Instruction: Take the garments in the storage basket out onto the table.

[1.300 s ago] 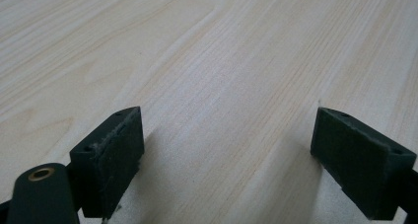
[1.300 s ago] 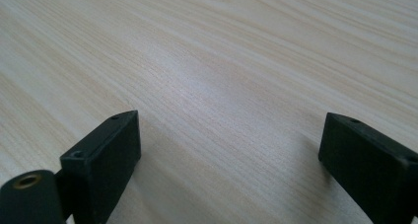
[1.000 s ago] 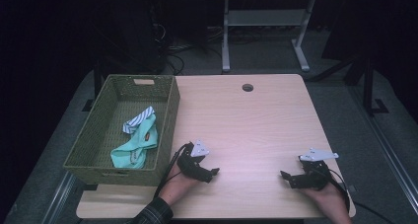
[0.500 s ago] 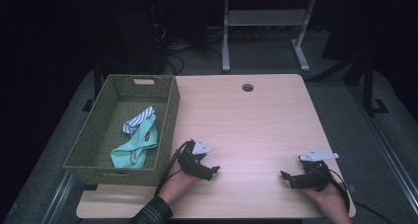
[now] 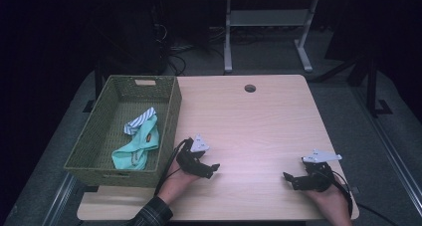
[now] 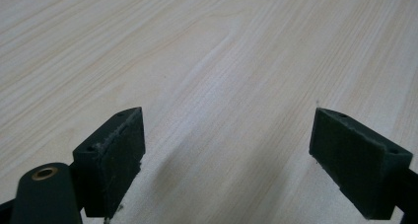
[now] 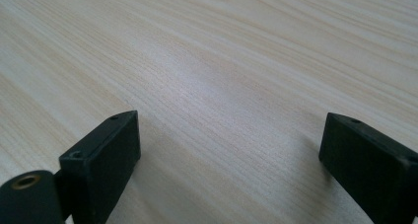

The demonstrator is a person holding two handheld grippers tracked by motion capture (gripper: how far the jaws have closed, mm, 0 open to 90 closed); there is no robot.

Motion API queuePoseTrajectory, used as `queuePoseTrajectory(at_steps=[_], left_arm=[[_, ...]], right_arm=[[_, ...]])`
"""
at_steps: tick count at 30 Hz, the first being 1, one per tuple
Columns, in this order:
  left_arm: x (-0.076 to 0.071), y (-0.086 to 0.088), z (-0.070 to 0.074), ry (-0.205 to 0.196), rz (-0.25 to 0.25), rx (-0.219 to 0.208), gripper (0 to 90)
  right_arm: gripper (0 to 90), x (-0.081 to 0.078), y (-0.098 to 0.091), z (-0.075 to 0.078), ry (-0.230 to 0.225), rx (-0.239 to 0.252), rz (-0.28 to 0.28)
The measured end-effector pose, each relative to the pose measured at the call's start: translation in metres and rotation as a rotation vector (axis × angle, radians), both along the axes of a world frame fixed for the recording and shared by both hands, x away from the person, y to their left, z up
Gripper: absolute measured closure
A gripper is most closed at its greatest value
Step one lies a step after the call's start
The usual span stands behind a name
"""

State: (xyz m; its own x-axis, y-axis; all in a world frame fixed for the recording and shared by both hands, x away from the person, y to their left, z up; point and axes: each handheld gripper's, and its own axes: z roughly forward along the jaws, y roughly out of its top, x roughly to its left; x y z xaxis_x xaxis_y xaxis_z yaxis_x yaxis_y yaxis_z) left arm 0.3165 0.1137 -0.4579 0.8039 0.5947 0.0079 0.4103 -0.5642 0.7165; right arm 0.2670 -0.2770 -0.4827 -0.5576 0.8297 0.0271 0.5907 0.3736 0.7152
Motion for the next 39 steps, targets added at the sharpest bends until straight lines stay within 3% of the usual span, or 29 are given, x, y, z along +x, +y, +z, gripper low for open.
queuePoseTrajectory(at_steps=[33, 39], left_arm=[[0.001, 0.002, 0.025, 0.014, 0.011, -0.014, 13.1], [0.001, 0.003, 0.033, 0.016, 0.010, -0.031, 13.1]], right_arm=[[7.2, -0.001, 0.001, 0.000, 0.005, 0.000, -0.015], [7.3, -0.002, 0.001, 0.000, 0.008, 0.002, -0.023]])
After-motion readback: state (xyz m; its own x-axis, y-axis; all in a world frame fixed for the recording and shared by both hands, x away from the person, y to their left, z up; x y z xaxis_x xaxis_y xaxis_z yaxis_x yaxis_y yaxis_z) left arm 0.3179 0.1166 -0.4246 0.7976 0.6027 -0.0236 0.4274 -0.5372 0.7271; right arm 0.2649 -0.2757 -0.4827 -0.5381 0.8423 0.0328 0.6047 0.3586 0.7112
